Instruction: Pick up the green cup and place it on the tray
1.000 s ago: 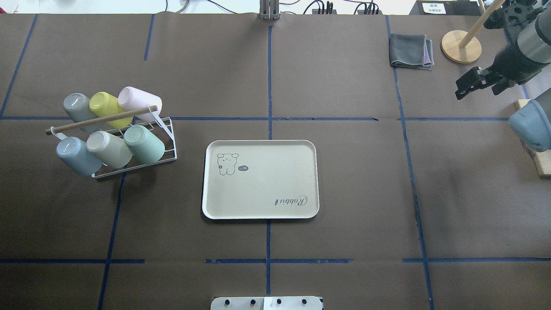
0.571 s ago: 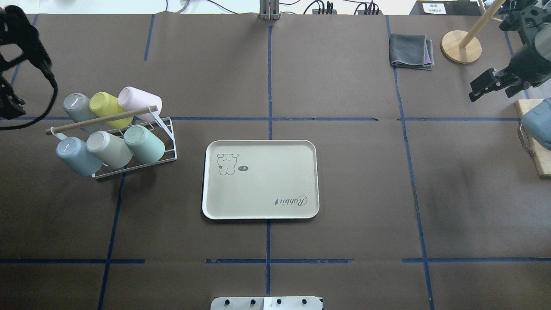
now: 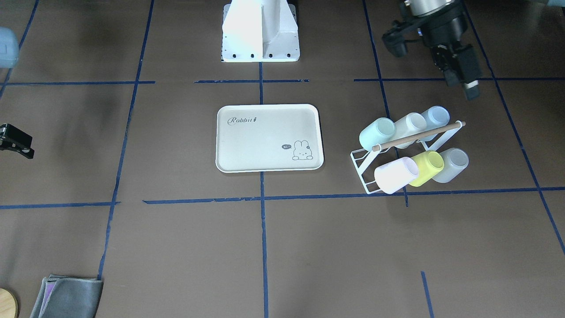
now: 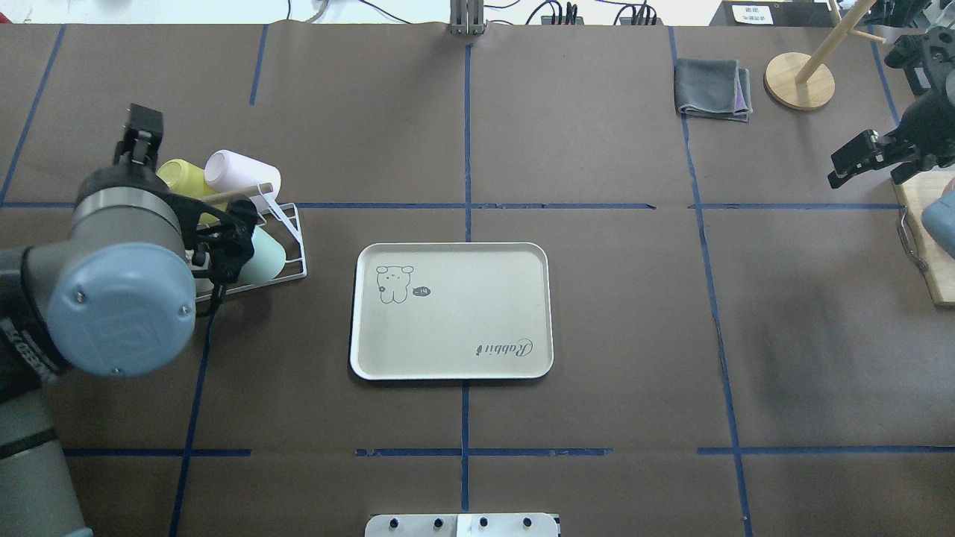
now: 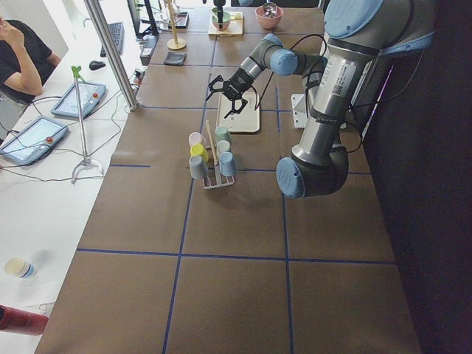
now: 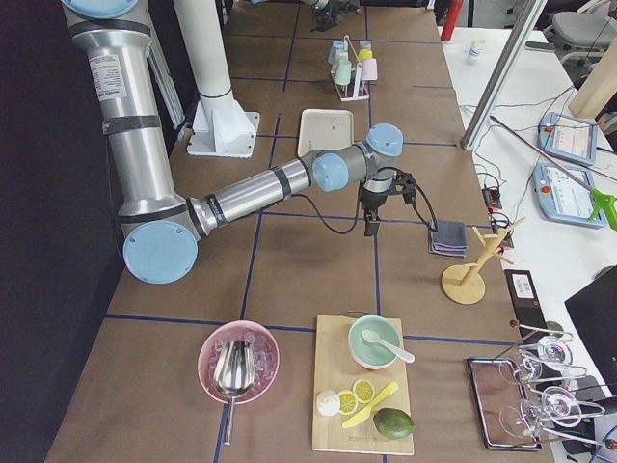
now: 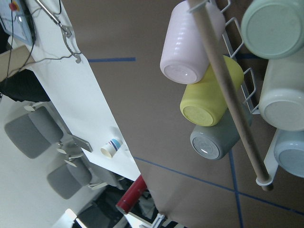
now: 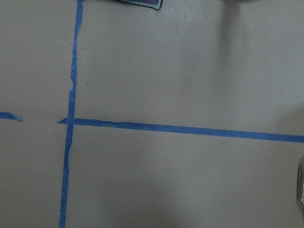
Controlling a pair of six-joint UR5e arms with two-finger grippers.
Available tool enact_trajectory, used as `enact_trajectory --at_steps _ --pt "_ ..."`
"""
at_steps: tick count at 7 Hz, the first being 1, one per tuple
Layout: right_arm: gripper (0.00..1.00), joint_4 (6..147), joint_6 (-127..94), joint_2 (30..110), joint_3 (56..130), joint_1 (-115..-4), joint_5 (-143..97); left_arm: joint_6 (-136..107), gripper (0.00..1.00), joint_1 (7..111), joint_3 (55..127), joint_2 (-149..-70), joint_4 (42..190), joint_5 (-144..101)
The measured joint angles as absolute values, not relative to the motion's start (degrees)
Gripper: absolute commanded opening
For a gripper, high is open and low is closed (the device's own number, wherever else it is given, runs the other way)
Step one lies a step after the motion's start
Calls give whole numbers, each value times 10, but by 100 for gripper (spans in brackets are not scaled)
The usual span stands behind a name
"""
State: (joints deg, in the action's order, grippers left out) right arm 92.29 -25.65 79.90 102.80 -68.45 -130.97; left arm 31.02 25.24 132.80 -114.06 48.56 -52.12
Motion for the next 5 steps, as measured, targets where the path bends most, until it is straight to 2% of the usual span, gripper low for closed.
enact_trajectory --at_steps 3,5 --pt "100 923 -257 809 1025 -689 -1315 444 100 173 1316 -1129 474 -428" --pt "100 923 -257 814 1024 -692 -1313 485 100 133 1262 -1137 478 -388"
